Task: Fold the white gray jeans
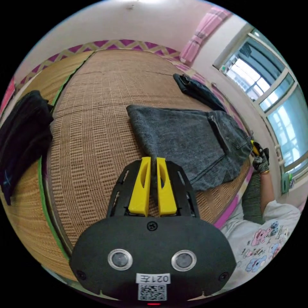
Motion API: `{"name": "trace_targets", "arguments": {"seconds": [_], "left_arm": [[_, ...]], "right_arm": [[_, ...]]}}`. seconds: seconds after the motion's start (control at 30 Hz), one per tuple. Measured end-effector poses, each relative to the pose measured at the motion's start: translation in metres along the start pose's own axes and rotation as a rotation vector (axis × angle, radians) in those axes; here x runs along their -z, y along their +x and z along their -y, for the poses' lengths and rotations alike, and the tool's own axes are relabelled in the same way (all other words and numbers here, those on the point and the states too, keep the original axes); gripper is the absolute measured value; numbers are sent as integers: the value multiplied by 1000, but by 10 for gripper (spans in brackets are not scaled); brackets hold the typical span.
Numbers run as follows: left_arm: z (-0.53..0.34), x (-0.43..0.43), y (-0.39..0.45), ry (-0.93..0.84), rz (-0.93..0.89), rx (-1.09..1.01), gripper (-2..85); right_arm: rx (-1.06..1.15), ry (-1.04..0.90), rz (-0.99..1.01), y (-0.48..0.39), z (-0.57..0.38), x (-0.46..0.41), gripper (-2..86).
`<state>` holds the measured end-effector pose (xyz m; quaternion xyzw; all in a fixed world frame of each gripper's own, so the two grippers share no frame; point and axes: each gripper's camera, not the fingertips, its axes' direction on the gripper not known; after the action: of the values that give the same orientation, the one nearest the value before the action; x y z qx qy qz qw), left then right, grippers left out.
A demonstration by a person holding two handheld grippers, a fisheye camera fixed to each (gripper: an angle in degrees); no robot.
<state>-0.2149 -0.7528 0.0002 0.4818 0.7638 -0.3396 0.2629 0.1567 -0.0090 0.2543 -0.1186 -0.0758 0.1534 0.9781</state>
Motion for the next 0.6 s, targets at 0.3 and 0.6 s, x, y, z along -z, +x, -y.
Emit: {"name": "trace_targets", "arguments": {"seconds": [0.3,0.6], "left_arm": [[-12,42,92,255,-3,-178,19],[31,-49,241,118,-9,-500,91]], "right_arm": [[547,50,-505,-139,-44,-14,86],[904,-167,-597,-215,-75,-193,96]]}}
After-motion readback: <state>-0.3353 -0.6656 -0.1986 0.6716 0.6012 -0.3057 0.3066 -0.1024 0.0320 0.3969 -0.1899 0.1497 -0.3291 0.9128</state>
